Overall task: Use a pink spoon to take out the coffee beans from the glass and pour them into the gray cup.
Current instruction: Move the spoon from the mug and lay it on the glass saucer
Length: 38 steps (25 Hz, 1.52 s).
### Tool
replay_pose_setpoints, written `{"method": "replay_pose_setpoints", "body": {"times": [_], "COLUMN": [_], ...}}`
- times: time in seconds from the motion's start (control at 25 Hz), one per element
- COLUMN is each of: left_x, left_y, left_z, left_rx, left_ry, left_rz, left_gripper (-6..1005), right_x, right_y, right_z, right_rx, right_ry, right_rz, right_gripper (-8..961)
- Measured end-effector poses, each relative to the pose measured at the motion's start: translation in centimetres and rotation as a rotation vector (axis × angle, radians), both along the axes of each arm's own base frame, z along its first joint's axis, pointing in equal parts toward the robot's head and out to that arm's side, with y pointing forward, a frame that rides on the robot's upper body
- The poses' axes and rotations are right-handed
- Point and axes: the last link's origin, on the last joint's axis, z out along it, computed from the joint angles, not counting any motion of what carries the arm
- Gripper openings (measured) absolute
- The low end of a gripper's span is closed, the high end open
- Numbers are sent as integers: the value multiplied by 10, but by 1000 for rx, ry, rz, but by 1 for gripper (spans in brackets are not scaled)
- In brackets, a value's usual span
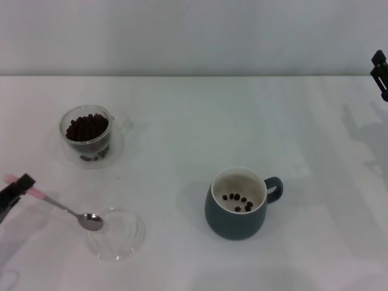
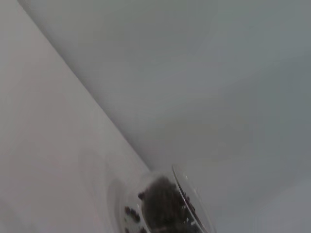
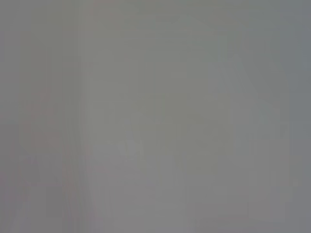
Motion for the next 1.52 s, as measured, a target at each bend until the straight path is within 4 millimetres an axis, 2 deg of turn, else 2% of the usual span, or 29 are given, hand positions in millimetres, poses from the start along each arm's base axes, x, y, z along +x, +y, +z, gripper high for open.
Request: {"method": "replay_pose_setpoints", "body": {"times": [0.24,0.44,1.08,1.28,1.52], "left_x": [12,13,19,21,22], "left_y": [13,22,29,28,28], "left_z": [-12,-22,-21,-20,-21], "left_rx": [-95,-185,-169,-144,-151], "left_ry": [35,60,108,134,164], "left_rz": [-56,-33,-74,-114,-138], "left_gripper": [130,130,253,481,702], "right_x": [0,-1,-1,1,2], "right_y": [-1,-1,-4,-7,-8], "right_z": [0,1,3,3,4], "right_rx": [4,7,22,22,30], "right_ry": [3,5,3,7,12], "right_rz": [2,7,18,10,5], "right_gripper": [719,719,719,719,718]}}
